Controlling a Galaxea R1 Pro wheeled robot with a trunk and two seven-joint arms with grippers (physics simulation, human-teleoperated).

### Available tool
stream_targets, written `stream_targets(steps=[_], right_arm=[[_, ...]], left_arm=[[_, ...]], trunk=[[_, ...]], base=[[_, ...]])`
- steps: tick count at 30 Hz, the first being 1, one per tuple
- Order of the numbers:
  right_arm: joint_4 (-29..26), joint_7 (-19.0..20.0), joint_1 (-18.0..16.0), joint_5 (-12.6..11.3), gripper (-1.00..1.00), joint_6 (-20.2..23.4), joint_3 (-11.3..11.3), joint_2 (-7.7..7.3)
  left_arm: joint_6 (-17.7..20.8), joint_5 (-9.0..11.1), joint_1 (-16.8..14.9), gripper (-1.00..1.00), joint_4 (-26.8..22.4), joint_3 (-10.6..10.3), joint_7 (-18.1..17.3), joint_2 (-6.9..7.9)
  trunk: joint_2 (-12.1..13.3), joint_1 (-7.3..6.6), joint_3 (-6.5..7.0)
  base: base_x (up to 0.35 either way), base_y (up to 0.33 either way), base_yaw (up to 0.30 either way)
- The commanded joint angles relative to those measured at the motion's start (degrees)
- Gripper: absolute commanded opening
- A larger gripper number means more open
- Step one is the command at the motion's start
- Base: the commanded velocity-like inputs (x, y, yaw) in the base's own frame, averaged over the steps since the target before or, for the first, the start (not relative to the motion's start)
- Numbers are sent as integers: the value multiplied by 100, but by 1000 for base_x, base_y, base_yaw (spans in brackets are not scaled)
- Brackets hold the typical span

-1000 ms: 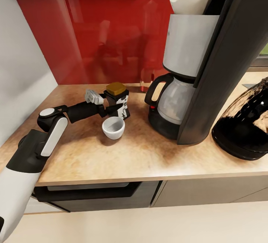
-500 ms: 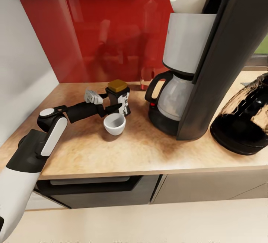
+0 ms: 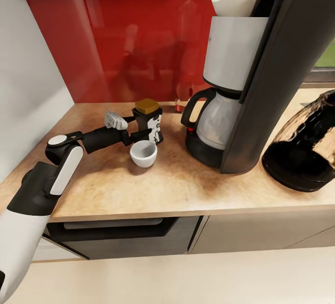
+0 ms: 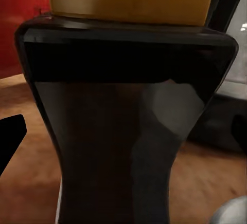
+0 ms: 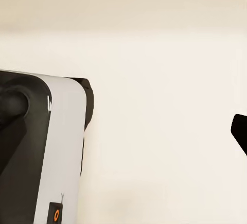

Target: Set up a coffee station on the kitchen countertop: keep the coffee maker on the countertop, move the bottle of coffee from the kitchen shelf to the counter next to the coffee maker, place a paper coffee filter on top of the coffee maker, put the saucer next to the coffee maker with the coffee cup on the saucer, and place the electric kettle next to the coffee maker.

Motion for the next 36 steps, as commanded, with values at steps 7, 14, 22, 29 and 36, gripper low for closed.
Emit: stream_targets(steps=[7, 14, 22, 29, 36], right_arm=[[-8, 28, -1, 52, 100, -18, -48, 5], [-8, 28, -1, 55, 100, -18, -45, 5], [-8, 30, -1, 52, 100, -18, -50, 5], [-8, 27, -1, 52, 100, -18, -51, 5], [-8, 26, -1, 52, 100, -18, -53, 5]], left_arm=[[46, 55, -4, 100, -2, 63, 9, 4], [46, 62, -2, 100, -9, 124, 1, 4], [43, 63, -4, 100, -14, 136, -7, 4], [45, 64, -3, 100, -20, 140, -13, 7], [47, 90, -1, 100, -114, 407, -44, 16]], trunk=[[-2, 0, -3], [-2, 0, -3], [-2, 0, -3], [-2, 0, -3], [-2, 0, -3]], base=[[-64, 0, 0], [-105, 0, 0], [-177, 0, 0], [-314, 0, 0], [-190, 0, 0]])
